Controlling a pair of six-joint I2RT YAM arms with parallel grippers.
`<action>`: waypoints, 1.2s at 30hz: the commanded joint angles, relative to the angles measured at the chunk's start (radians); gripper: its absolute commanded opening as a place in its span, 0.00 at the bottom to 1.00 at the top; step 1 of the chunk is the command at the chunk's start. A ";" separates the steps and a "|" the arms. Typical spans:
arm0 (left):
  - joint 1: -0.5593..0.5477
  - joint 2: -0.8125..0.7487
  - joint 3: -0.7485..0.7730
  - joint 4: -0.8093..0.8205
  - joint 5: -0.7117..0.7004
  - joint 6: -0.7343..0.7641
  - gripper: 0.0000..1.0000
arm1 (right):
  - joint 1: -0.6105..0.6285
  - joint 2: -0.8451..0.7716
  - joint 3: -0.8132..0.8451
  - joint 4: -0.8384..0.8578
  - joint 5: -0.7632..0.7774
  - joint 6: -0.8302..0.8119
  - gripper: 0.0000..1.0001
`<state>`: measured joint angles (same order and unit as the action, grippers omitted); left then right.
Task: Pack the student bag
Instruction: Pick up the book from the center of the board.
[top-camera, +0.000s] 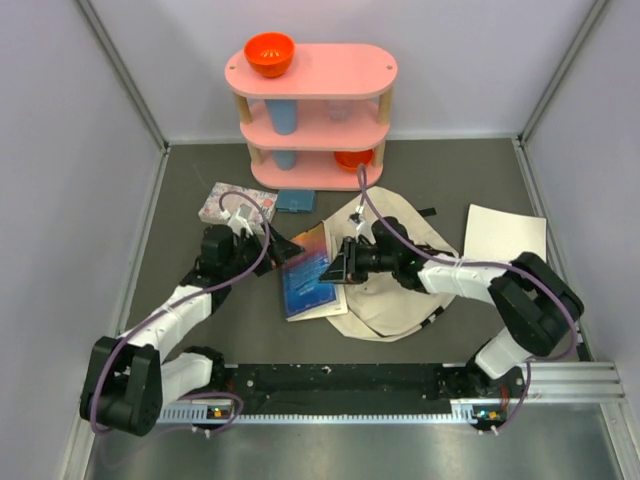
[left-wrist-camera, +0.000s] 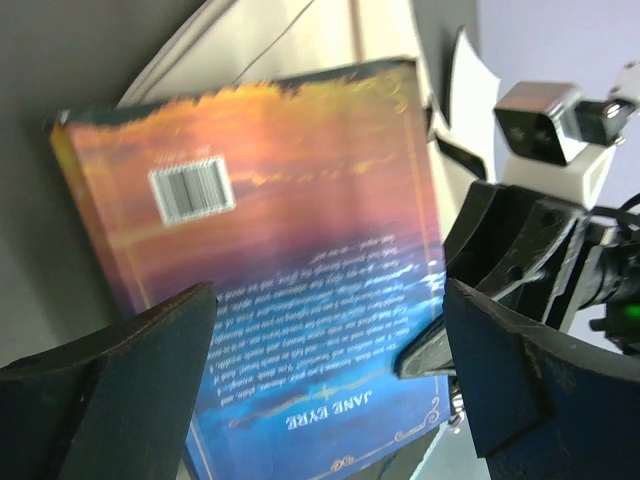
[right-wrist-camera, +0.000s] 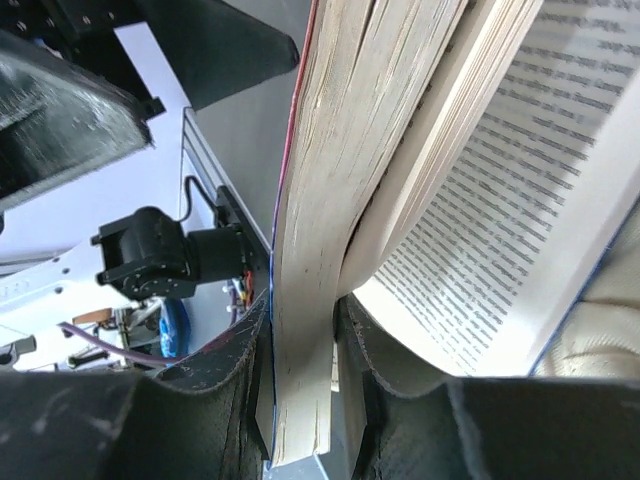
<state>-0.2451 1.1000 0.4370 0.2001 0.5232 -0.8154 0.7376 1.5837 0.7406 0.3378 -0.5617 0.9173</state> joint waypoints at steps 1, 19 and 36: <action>-0.002 -0.020 0.121 0.006 0.069 -0.002 0.99 | -0.004 -0.149 0.069 0.098 0.005 -0.017 0.00; 0.043 -0.157 0.101 0.066 0.043 -0.048 0.99 | -0.027 -0.441 0.013 0.061 0.141 -0.054 0.00; 0.035 0.158 0.045 0.700 0.350 -0.258 0.99 | -0.030 -0.533 -0.036 0.133 0.126 -0.026 0.00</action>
<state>-0.2062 1.2098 0.4889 0.6106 0.7853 -0.9913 0.7136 1.1118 0.6830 0.2607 -0.4355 0.8932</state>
